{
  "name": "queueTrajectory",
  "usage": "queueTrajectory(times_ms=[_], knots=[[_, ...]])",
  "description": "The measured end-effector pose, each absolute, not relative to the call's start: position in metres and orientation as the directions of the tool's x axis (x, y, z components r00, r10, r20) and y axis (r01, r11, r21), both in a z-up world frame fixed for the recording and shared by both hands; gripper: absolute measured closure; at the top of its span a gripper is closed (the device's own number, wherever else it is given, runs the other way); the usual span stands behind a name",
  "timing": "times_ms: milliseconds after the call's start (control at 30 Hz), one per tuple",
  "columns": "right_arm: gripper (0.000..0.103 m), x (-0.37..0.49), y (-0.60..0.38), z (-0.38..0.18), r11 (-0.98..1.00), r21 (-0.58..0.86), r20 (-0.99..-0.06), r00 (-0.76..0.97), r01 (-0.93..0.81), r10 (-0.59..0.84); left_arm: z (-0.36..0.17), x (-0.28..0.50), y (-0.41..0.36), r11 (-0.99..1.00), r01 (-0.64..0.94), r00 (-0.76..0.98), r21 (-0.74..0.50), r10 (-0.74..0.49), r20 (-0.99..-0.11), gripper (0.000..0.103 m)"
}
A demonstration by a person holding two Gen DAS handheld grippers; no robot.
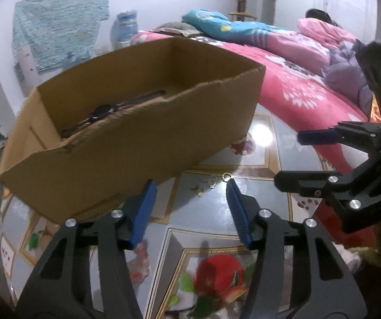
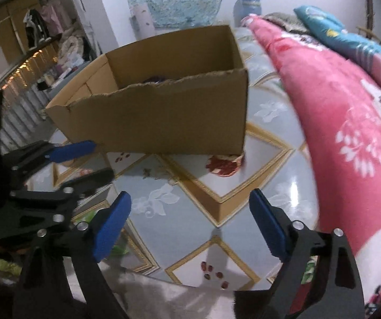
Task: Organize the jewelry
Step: 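Move both grippers back toward the remaining earrings beside the box, then grasp an earring with the left gripper while the right gripper closes on another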
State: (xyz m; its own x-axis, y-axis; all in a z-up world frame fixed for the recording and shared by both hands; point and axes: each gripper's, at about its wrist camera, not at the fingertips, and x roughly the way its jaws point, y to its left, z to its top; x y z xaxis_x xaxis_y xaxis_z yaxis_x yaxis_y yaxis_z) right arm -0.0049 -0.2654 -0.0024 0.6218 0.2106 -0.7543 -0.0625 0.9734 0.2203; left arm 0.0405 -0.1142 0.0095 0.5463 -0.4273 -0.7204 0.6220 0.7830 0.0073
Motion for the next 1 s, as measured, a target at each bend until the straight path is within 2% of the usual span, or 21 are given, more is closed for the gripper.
queueTrajectory(times_ms=[167, 400, 500, 700, 1000], knots=[[0.026, 0.004, -0.263, -0.008, 0.963, 0.257, -0.756, 0.603, -0.082, 0.254, -0.008, 0.056, -0.127, 0.748, 0.664, 0.488, -0.008, -0.442, -0.753, 0.070], [0.027, 0.014, -0.265, -0.014, 0.959, 0.272, -0.763, 0.590, -0.081, 0.266, -0.026, 0.067, -0.145, 0.696, 0.716, 0.456, 0.058, -0.402, -0.794, 0.085], [0.027, 0.018, -0.268, -0.016, 0.957, 0.280, -0.764, 0.586, -0.076, 0.270, -0.032, 0.067, -0.151, 0.685, 0.724, 0.454, 0.082, -0.384, -0.804, 0.088], [0.028, 0.021, -0.270, -0.022, 0.955, 0.291, -0.771, 0.575, -0.064, 0.273, -0.033, 0.073, -0.146, 0.690, 0.723, 0.425, 0.033, -0.407, -0.809, 0.090], [0.030, 0.029, -0.277, -0.026, 0.950, 0.309, -0.772, 0.571, -0.047, 0.280, -0.031, 0.073, -0.144, 0.691, 0.722, 0.424, 0.029, -0.409, -0.808, 0.091]])
